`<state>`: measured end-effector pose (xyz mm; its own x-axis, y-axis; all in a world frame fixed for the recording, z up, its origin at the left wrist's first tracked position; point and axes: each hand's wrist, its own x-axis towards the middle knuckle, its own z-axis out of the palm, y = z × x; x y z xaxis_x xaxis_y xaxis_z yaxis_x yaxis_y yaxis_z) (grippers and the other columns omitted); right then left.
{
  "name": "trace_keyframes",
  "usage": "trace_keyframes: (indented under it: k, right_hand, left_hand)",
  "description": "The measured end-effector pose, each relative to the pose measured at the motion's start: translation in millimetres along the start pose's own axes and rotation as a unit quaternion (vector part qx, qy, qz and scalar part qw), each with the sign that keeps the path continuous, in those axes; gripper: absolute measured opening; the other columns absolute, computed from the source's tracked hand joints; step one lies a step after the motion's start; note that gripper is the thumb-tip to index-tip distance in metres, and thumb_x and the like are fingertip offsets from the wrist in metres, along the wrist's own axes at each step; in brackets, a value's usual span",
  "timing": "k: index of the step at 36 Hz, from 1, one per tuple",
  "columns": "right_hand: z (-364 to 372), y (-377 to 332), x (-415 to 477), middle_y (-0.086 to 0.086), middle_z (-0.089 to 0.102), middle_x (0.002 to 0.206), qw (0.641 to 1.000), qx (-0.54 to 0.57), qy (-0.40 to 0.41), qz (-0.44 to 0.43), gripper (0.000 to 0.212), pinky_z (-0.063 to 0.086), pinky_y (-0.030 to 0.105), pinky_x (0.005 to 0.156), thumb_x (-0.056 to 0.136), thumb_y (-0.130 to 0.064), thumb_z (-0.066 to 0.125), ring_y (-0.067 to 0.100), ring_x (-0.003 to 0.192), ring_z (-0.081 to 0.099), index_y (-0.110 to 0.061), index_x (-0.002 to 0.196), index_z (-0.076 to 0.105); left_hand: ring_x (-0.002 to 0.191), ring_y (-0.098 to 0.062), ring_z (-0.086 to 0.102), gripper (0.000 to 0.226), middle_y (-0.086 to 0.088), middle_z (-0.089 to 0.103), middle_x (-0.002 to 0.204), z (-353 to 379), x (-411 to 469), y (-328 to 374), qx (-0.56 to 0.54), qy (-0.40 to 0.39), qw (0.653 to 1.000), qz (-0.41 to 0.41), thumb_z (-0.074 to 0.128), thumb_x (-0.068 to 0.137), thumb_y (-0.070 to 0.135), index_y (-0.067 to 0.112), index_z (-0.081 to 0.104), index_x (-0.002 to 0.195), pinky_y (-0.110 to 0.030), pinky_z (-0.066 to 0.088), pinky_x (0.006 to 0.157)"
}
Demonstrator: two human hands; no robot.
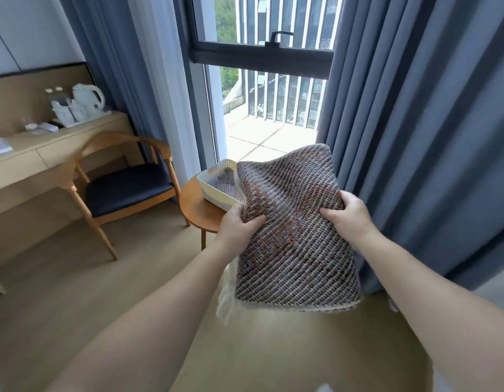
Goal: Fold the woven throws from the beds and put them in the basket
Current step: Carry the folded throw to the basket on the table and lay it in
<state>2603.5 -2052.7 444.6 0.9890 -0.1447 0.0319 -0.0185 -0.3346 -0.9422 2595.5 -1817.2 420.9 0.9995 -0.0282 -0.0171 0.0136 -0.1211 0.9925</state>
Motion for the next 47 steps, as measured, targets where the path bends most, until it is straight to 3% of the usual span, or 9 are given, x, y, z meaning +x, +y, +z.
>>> trace_keyframes:
  k: [5, 11, 17, 26, 40, 47]
  right_hand:
    - [9, 12, 64, -0.002, 0.070, 0.104, 1.000, 0.003, -0.029, 0.004, 0.028, 0.053, 0.041, 0.092, 0.086, -0.009, 0.066, 0.016, 0.098, 0.066, -0.017, 0.113, 0.064]
    - [14, 25, 166, -0.003, 0.070, 0.104, 0.998, 0.006, -0.062, -0.004, 0.030, 0.053, 0.037, 0.090, 0.087, -0.009, 0.066, 0.017, 0.099, 0.066, -0.017, 0.116, 0.063]
    - [11, 30, 274, -0.003, 0.071, 0.105, 0.996, -0.001, -0.088, -0.007, 0.033, 0.054, 0.045, 0.091, 0.085, -0.014, 0.067, 0.017, 0.097, 0.067, -0.021, 0.117, 0.063]
    - [30, 21, 391, -0.001, 0.070, 0.103, 0.992, -0.010, -0.127, -0.010, 0.028, 0.053, 0.039, 0.090, 0.086, -0.009, 0.066, 0.018, 0.094, 0.067, -0.021, 0.111, 0.063]
    - [137, 14, 575, 0.007, 0.069, 0.103, 0.988, -0.065, -0.138, 0.003, 0.036, 0.051, 0.030, 0.078, 0.083, -0.004, 0.067, 0.021, 0.091, 0.067, -0.010, 0.118, 0.062]
    - [189, 9, 665, 0.005, 0.070, 0.101, 0.988, -0.086, -0.126, -0.003, 0.034, 0.056, 0.039, 0.085, 0.080, -0.006, 0.069, 0.021, 0.089, 0.068, -0.012, 0.113, 0.064]
  left_hand:
    - [0.095, -0.015, 0.067, 0.018, 0.003, 0.069, 0.101, 3, 58, -15, 0.002, 0.020, 1.000, -0.019, 0.069, 0.087, 0.017, 0.025, 0.057, 0.098, -0.034, 0.054, 0.084]
    - [0.099, -0.016, 0.067, 0.040, 0.000, 0.069, 0.108, 15, 145, -24, 0.017, 0.057, 0.998, -0.029, 0.073, 0.080, 0.029, 0.016, 0.056, 0.114, -0.044, 0.052, 0.092]
    - [0.100, -0.017, 0.065, 0.033, -0.002, 0.068, 0.109, 34, 233, -18, 0.030, 0.097, 0.994, -0.039, 0.071, 0.084, 0.025, 0.016, 0.055, 0.112, -0.043, 0.052, 0.092]
    - [0.104, -0.017, 0.063, 0.035, 0.000, 0.066, 0.112, 33, 333, -19, 0.037, 0.131, 0.989, -0.054, 0.071, 0.083, 0.029, 0.019, 0.055, 0.113, -0.046, 0.050, 0.095]
    - [0.102, -0.018, 0.064, 0.031, 0.002, 0.066, 0.112, -29, 519, -59, 0.029, 0.152, 0.984, -0.092, 0.067, 0.083, 0.036, 0.026, 0.055, 0.110, -0.047, 0.051, 0.092]
    - [0.104, -0.018, 0.062, 0.026, 0.002, 0.064, 0.115, -60, 610, -80, -0.003, 0.165, 0.979, -0.116, 0.064, 0.089, 0.029, 0.027, 0.052, 0.112, -0.047, 0.051, 0.093]
